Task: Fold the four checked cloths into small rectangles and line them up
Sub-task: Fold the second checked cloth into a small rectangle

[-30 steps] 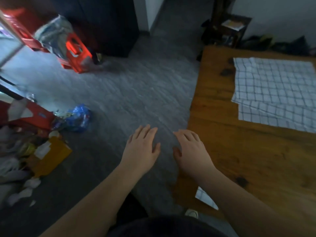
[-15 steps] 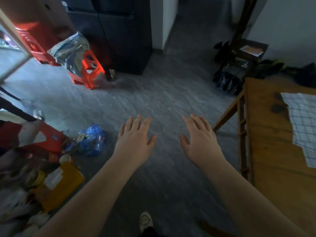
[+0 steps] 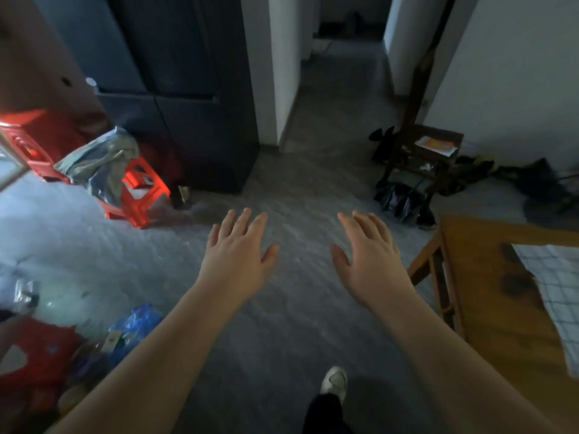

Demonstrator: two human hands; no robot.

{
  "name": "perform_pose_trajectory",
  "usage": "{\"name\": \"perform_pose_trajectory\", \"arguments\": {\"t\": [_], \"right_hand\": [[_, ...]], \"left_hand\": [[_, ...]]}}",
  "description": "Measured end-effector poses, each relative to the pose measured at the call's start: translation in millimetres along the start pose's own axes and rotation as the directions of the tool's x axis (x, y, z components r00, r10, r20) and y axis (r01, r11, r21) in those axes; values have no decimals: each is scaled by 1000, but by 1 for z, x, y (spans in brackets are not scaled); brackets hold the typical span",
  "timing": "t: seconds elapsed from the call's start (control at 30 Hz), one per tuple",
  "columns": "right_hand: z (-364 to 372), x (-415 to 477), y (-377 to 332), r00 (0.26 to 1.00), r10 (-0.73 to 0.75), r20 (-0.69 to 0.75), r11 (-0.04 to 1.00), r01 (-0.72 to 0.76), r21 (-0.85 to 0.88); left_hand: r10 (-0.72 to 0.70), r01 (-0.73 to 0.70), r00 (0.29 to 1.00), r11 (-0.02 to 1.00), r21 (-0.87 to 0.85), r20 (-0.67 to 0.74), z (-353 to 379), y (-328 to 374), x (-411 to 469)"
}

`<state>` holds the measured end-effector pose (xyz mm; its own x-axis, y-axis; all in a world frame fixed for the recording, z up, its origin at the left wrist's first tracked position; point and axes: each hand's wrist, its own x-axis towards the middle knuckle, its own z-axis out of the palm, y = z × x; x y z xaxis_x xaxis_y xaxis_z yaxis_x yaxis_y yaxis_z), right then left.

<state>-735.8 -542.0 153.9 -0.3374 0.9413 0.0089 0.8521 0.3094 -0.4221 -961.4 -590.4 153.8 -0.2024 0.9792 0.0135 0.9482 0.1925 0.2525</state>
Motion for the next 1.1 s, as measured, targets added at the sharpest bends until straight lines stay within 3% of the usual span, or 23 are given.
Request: {"name": "perform_pose_trajectory", "arguments": {"t": [0.4, 0.7, 0.93, 1.1], "right_hand": [[-89, 222, 114, 991, 126, -37, 992, -126, -6], [-106, 403, 163, 958, 238, -157, 970, -244, -20], [-123, 544, 188, 888, 388, -245, 920, -390, 45], [-138, 595, 223, 829, 498, -254, 865, -495, 81]], "left_hand": [[100, -99, 995, 994, -52, 8, -14, 117, 262], [217, -219, 975, 973, -66, -38, 2, 151, 485], [354, -351, 934, 933, -75, 39, 8, 165, 660], [460, -449, 881, 887, -109, 115, 19, 207, 746]]}}
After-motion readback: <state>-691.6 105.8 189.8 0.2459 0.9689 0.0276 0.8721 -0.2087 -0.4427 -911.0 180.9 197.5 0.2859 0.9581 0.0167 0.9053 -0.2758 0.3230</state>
